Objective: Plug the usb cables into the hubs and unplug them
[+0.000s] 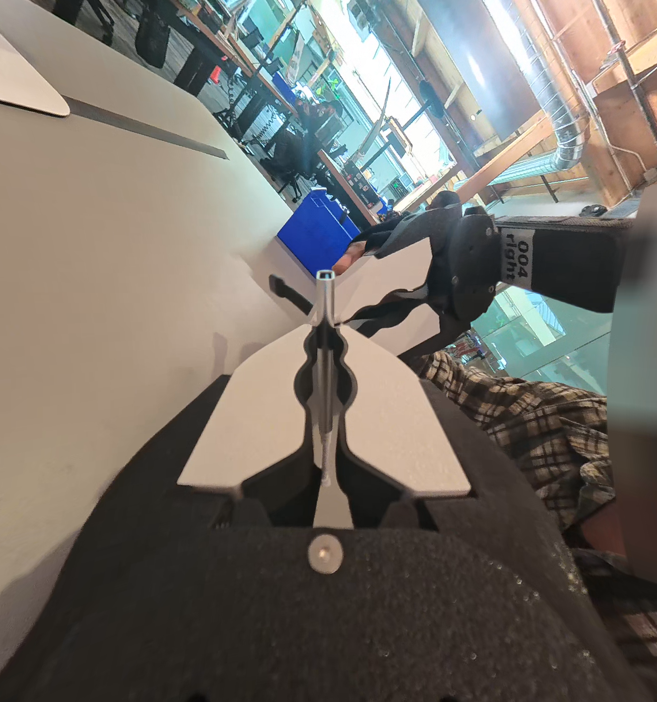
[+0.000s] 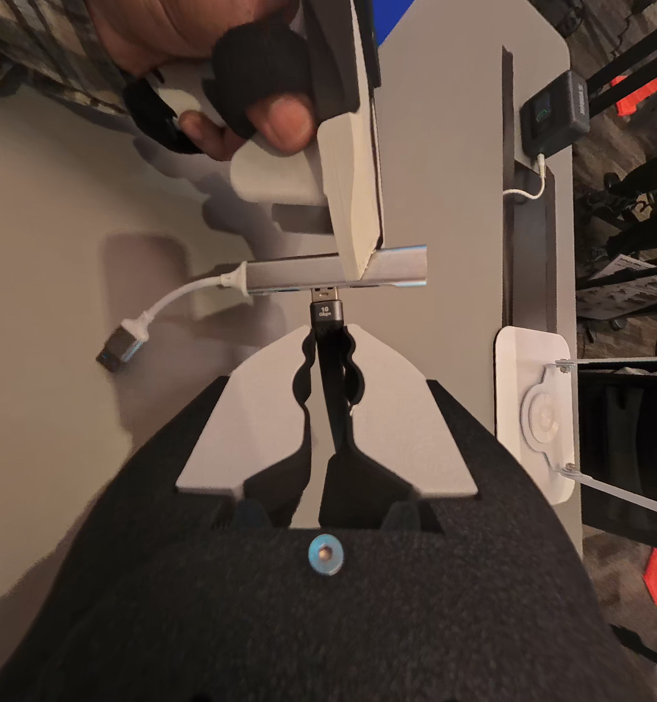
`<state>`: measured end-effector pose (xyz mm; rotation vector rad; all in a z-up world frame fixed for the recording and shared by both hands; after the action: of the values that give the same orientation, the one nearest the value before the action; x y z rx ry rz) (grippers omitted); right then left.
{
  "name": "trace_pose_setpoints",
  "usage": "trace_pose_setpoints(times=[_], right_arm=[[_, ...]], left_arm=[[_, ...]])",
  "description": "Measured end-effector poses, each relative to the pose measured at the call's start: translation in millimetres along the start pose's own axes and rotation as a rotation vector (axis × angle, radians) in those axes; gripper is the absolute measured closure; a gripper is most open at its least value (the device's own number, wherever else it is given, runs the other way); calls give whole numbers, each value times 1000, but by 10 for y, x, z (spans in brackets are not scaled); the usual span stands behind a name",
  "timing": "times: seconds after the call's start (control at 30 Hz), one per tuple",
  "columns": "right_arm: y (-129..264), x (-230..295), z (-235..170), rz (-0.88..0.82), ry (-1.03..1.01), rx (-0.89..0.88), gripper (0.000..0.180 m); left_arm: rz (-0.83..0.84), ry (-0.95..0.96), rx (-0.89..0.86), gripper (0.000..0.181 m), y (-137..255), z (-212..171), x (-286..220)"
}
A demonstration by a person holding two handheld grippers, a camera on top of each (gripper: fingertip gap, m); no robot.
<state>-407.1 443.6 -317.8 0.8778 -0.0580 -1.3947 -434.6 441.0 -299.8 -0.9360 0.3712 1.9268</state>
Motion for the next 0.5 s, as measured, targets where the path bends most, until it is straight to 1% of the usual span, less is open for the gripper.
trace_pose_setpoints(times=[0.23, 0.3, 0.43, 0.5], right_arm=[[-49, -32, -18, -27, -28, 19, 169], [-56, -60, 30, -47, -79, -22, 169], [-95, -97, 73, -109, -105, -23, 169], [-118, -117, 122, -138, -144, -57, 169]], left_arm=[[30, 6, -63, 174, -2, 44, 49], [21, 14, -110, 174, 9, 98, 36], [53, -35, -164, 174, 28, 168, 29], [52, -38, -198, 174, 52, 215, 16]])
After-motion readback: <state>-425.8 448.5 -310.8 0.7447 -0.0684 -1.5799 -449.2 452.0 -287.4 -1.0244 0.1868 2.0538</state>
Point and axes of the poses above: each gripper's, where its closed fingertips meet, y back along the fingers, z out of its top, x = y × z across the jaws, the point moved 1 cm from there along y, back along the fingers, and after that the axes turned 13 degrees about -x, right-handed, at the moved point
